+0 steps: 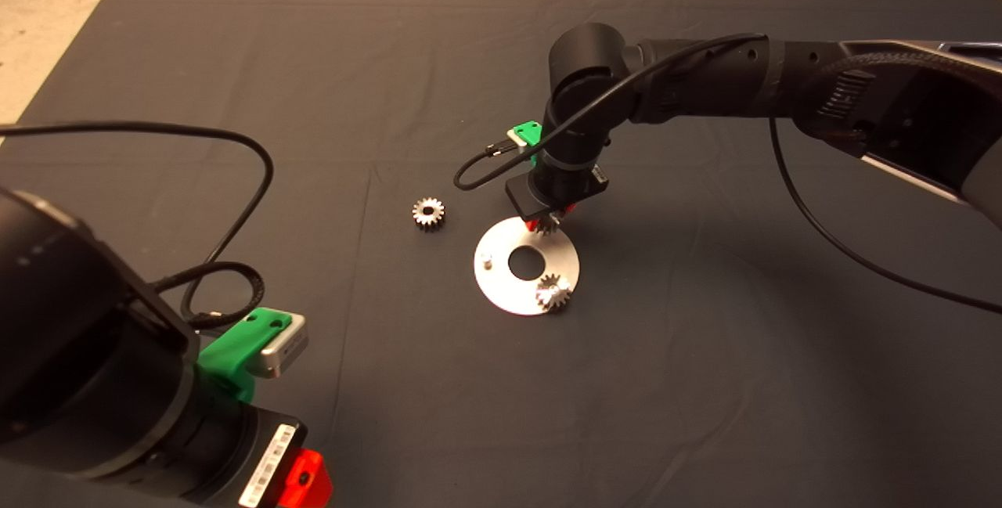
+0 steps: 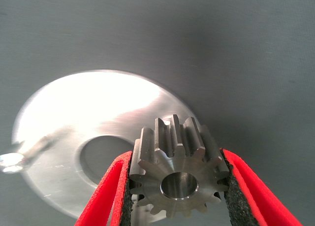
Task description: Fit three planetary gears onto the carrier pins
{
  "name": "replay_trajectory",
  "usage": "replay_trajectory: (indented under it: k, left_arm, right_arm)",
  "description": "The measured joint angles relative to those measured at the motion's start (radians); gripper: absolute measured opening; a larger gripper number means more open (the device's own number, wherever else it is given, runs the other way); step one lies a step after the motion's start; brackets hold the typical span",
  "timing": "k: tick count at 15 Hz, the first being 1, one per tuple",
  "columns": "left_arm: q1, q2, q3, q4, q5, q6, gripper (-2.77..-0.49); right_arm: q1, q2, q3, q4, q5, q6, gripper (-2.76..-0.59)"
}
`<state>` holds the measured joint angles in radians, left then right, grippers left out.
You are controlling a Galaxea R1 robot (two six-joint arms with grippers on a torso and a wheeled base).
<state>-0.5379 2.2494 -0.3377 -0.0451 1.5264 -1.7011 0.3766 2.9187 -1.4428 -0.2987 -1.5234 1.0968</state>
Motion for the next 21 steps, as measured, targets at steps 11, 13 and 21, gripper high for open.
replay_trajectory:
  k: [11,13,21]
  left_arm:
    - [0.0,0.0,0.0,0.0,0.0,0.0,-0.51]
    - [0.0,0.0,0.0,0.0,0.0,0.0,-0.51]
    - [0.0,0.0,0.0,0.0,0.0,0.0,-0.51]
  right_arm:
    - [-0.001,-0.004,0.0,0.0,0.002,0.0,-2.28]
    - [-0.003,-0.001,0.0,0.0,0.001,0.0,-2.28]
    - [-0.003,0.001,0.0,0.0,-0.001,-0.001,-2.25]
